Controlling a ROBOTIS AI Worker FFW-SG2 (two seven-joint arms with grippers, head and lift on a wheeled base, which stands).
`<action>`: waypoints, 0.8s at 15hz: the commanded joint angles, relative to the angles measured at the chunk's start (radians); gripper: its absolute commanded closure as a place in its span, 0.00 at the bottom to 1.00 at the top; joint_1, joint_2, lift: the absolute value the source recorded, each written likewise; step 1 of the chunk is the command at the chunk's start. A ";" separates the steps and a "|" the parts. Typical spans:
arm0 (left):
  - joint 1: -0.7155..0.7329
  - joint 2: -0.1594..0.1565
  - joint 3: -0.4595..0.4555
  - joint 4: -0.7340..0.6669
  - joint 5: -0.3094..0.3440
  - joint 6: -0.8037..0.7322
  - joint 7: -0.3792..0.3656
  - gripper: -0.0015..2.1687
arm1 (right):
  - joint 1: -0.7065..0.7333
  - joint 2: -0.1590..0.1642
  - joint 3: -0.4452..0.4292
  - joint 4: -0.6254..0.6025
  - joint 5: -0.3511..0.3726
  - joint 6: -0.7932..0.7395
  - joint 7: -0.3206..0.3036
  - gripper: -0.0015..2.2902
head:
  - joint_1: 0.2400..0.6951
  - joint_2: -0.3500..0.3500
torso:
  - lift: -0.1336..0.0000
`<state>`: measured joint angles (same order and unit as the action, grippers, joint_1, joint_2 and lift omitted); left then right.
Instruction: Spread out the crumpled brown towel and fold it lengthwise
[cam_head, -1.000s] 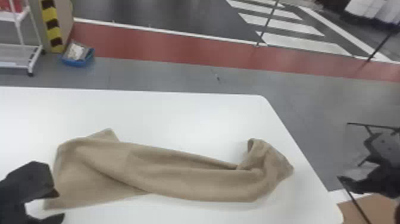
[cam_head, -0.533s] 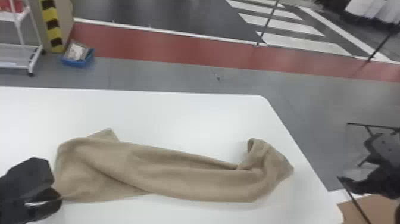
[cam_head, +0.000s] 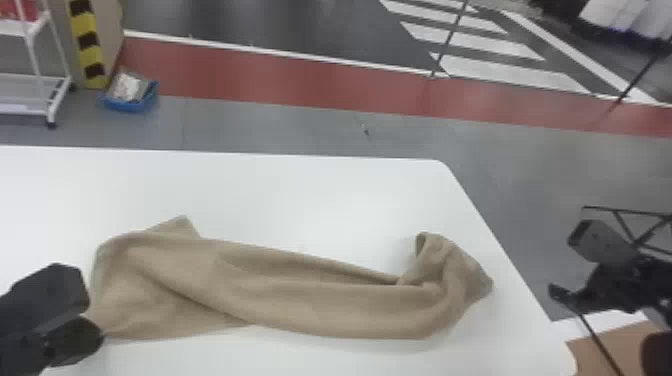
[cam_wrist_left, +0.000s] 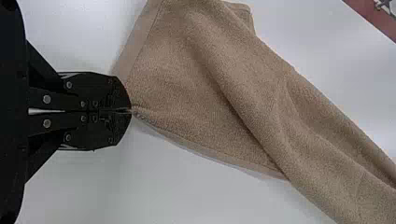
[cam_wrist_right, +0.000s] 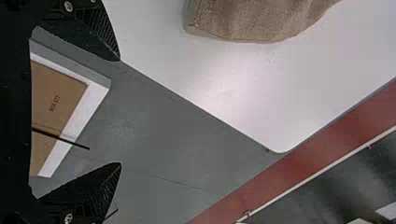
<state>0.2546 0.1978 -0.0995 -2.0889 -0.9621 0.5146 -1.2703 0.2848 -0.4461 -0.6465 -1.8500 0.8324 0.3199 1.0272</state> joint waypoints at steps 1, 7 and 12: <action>0.008 0.002 0.000 -0.005 -0.003 0.000 0.000 0.58 | -0.035 -0.049 0.100 0.071 0.085 -0.044 -0.001 0.04 | 1.00 0.00 | 0.07; 0.037 0.002 0.012 -0.040 -0.003 0.000 -0.003 0.58 | -0.105 -0.046 0.271 0.172 0.188 -0.032 0.010 0.13 | 1.00 0.00 | 0.07; 0.038 0.002 0.011 -0.039 -0.003 -0.003 -0.001 0.58 | -0.107 -0.026 0.317 0.176 0.211 -0.026 0.022 0.23 | 1.00 0.00 | 0.07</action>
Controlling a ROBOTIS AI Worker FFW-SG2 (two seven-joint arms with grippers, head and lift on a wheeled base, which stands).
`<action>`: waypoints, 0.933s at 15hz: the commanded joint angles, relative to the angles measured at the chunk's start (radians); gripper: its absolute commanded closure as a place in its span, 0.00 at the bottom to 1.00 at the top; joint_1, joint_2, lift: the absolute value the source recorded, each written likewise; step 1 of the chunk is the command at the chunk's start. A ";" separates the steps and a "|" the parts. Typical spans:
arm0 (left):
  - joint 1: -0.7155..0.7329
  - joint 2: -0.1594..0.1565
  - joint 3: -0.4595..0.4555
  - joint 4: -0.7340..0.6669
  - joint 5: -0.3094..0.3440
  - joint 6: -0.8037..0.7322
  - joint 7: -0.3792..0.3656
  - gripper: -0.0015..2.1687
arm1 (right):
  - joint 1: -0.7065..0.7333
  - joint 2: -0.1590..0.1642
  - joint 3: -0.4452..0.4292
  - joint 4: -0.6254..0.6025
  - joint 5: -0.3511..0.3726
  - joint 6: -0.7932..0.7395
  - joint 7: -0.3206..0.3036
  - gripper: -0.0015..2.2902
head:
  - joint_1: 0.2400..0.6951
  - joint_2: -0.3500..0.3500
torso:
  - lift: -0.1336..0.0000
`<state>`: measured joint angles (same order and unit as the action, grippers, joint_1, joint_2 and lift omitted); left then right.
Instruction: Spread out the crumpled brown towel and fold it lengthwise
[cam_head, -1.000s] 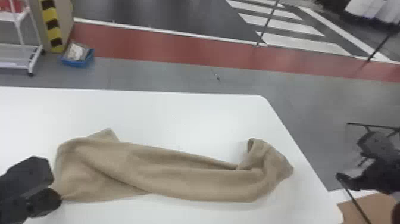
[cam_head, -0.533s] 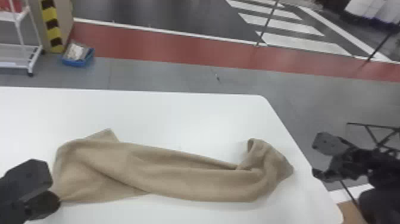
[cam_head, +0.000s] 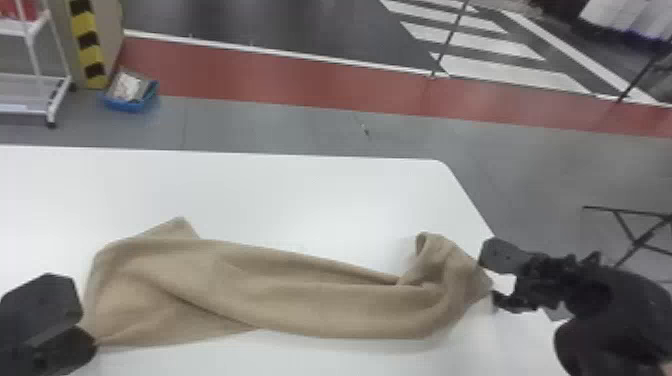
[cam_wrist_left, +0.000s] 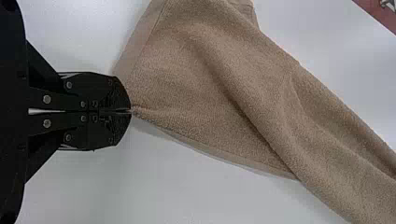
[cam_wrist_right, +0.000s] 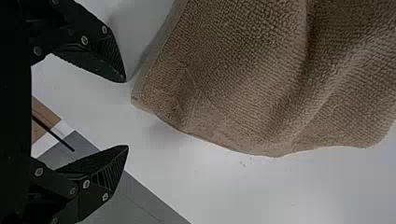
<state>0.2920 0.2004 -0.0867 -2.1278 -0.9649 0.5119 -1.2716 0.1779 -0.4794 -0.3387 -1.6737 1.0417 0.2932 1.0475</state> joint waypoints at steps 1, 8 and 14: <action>0.001 -0.001 -0.001 0.000 0.000 0.000 0.000 0.58 | -0.001 0.010 0.009 -0.001 -0.003 0.001 0.002 0.23 | 1.00 0.00 | 0.07; 0.001 0.001 -0.002 0.002 0.002 -0.006 -0.002 0.58 | -0.001 0.021 0.001 -0.012 -0.022 -0.015 0.013 0.50 | 1.00 0.00 | 0.07; 0.001 0.001 0.050 -0.047 0.009 -0.006 -0.037 0.58 | 0.026 0.019 -0.204 -0.156 -0.224 -0.085 0.167 0.53 | 1.00 0.00 | 0.07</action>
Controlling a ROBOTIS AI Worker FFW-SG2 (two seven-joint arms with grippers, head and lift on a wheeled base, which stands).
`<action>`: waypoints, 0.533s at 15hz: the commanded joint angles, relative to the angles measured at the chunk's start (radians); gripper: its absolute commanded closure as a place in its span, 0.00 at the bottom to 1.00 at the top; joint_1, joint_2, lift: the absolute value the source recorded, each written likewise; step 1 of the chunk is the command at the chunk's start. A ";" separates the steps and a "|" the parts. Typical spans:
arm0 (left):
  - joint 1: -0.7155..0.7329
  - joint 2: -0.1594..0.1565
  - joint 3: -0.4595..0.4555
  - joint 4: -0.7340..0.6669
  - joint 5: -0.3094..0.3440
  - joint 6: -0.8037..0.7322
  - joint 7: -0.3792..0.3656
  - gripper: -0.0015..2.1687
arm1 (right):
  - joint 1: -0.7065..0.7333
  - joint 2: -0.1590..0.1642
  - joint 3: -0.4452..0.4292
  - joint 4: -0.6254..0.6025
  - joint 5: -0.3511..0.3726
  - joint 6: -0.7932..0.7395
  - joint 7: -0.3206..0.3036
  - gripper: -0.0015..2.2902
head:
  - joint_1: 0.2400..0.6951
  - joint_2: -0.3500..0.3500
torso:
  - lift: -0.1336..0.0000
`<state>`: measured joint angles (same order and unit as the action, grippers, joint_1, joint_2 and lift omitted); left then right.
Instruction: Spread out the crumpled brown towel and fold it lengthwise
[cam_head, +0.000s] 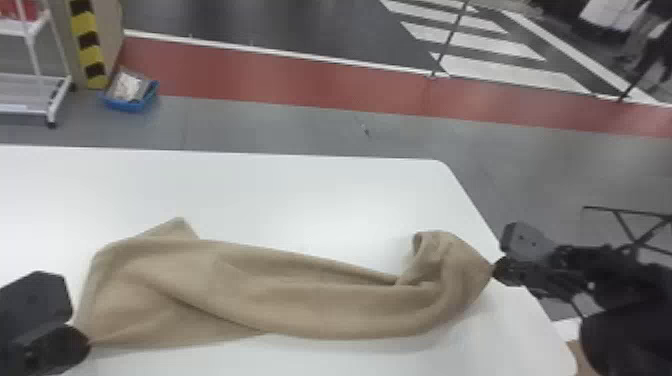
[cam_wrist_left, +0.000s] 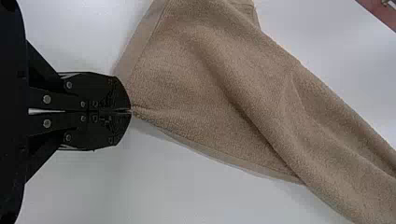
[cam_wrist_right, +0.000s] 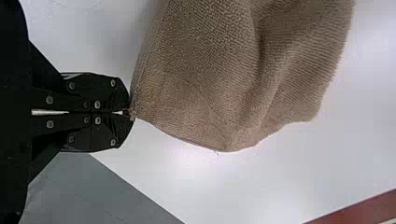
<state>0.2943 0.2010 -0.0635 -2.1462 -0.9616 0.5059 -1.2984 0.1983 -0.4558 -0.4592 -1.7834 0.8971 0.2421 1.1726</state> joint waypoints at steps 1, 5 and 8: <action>-0.009 0.001 0.047 -0.055 0.014 0.000 -0.025 0.58 | -0.011 -0.017 -0.142 -0.070 -0.155 -0.025 0.127 0.53 | 1.00 0.00 | 0.07; -0.084 -0.003 0.125 -0.169 0.041 0.021 -0.098 0.58 | -0.109 -0.072 -0.292 -0.100 -0.376 0.135 0.194 0.53 | 1.00 0.00 | 0.07; -0.222 -0.014 0.156 -0.164 0.089 0.122 -0.079 0.58 | -0.195 -0.067 -0.259 -0.085 -0.429 0.337 0.194 0.53 | 1.00 0.00 | 0.07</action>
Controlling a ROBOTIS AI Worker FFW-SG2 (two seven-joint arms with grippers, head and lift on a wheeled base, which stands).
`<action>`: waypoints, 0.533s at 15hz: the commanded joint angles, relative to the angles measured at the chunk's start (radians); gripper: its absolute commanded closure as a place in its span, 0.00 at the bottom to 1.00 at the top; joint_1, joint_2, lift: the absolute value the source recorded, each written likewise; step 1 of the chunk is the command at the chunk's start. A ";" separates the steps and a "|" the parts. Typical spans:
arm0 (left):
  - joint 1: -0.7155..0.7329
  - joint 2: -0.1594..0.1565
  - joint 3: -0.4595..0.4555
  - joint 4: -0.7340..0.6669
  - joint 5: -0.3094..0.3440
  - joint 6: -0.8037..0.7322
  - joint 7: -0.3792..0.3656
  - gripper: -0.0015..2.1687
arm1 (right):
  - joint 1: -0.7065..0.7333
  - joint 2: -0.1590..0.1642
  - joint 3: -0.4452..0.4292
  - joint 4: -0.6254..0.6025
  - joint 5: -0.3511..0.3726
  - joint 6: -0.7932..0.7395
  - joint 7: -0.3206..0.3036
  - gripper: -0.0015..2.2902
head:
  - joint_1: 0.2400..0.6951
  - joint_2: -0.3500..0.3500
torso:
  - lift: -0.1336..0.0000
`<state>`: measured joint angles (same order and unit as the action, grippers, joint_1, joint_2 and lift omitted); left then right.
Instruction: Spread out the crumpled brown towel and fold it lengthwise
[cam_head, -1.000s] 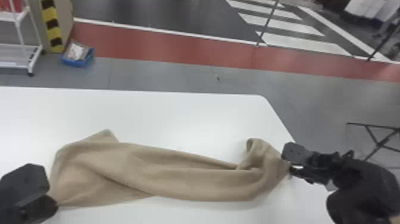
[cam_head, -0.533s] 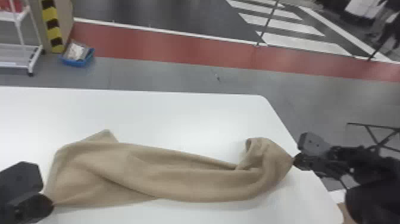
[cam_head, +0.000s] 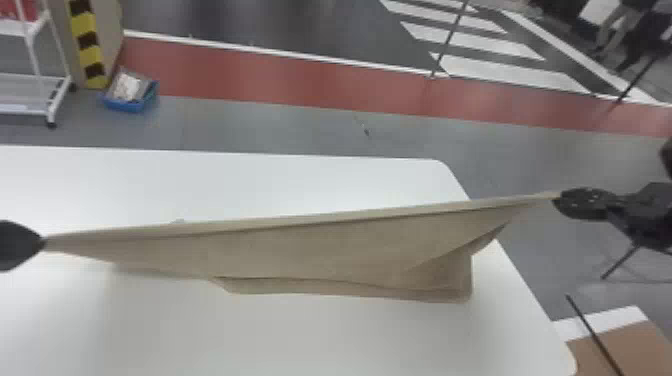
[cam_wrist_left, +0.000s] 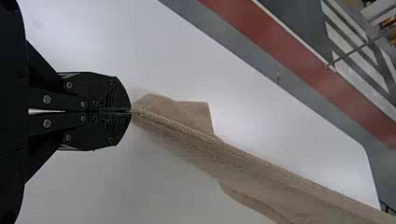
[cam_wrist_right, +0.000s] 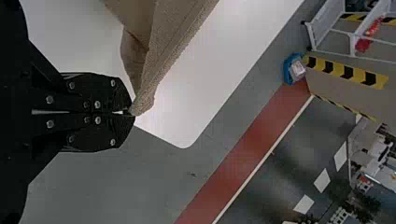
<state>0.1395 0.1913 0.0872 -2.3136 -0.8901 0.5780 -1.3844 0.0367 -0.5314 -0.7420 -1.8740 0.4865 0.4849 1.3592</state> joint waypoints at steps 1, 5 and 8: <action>-0.118 -0.006 -0.007 0.036 0.031 0.081 0.031 0.58 | -0.055 0.021 0.072 0.004 -0.012 0.153 0.008 0.53 | 1.00 0.00 | 0.07; -0.342 -0.046 -0.103 0.298 0.060 0.105 0.159 0.58 | -0.245 0.080 0.288 0.082 0.064 0.343 -0.173 0.53 | 0.93 0.01 | 0.07; -0.574 -0.119 -0.138 0.606 0.074 0.102 0.254 0.58 | -0.451 0.126 0.423 0.230 0.121 0.407 -0.298 0.53 | 0.84 0.05 | 0.07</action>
<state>-0.3133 0.1072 -0.0370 -1.8610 -0.8243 0.6815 -1.1506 -0.3156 -0.4284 -0.3845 -1.7154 0.5760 0.8708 1.0896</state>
